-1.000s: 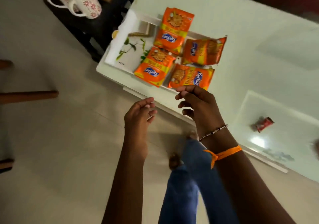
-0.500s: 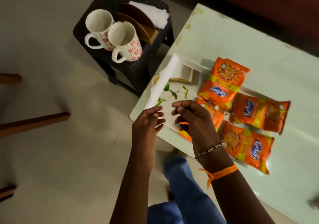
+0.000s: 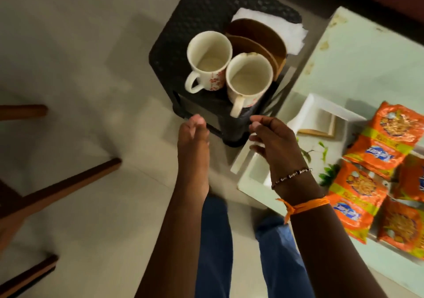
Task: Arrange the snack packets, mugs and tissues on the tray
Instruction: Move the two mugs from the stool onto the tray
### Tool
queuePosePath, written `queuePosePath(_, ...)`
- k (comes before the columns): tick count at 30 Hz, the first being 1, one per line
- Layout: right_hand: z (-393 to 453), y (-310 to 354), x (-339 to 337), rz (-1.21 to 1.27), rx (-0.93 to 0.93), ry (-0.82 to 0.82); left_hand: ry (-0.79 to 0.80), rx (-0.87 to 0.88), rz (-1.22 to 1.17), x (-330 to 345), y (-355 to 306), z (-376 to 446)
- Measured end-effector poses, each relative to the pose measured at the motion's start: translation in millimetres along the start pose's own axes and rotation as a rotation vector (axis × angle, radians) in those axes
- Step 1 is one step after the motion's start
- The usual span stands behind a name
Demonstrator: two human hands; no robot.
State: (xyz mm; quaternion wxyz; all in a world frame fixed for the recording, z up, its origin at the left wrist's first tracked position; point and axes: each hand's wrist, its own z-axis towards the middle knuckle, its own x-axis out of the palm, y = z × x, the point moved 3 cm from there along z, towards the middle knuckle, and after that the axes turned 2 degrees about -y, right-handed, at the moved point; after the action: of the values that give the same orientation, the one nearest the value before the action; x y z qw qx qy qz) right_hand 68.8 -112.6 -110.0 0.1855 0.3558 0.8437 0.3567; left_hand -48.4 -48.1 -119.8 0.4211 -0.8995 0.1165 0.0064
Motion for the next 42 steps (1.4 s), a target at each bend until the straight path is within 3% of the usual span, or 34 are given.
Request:
queuePosePath(10, 44, 2, 47, -0.295, -0.094, -0.322, 0.183, 0.25, 0.432, -5, -55, 90)
queuePosePath(19, 42, 4, 42, -0.295, -0.081, -0.394, 0.206, 0.341, 0.469, -2, -49, 91)
queuePosePath(29, -23, -38, -36, -0.25, -0.163, -0.556, 0.293, 0.292, 0.395, 0, -6, 12)
queuePosePath(35, -57, -84, -104, -0.13, -0.064, -0.666, 0.38, 0.254, 0.382, 31, 37, -50)
queuePosePath(42, -55, -120, -151, -0.002, 0.042, -0.65, 0.431, 0.264, 0.481, 64, 77, -76)
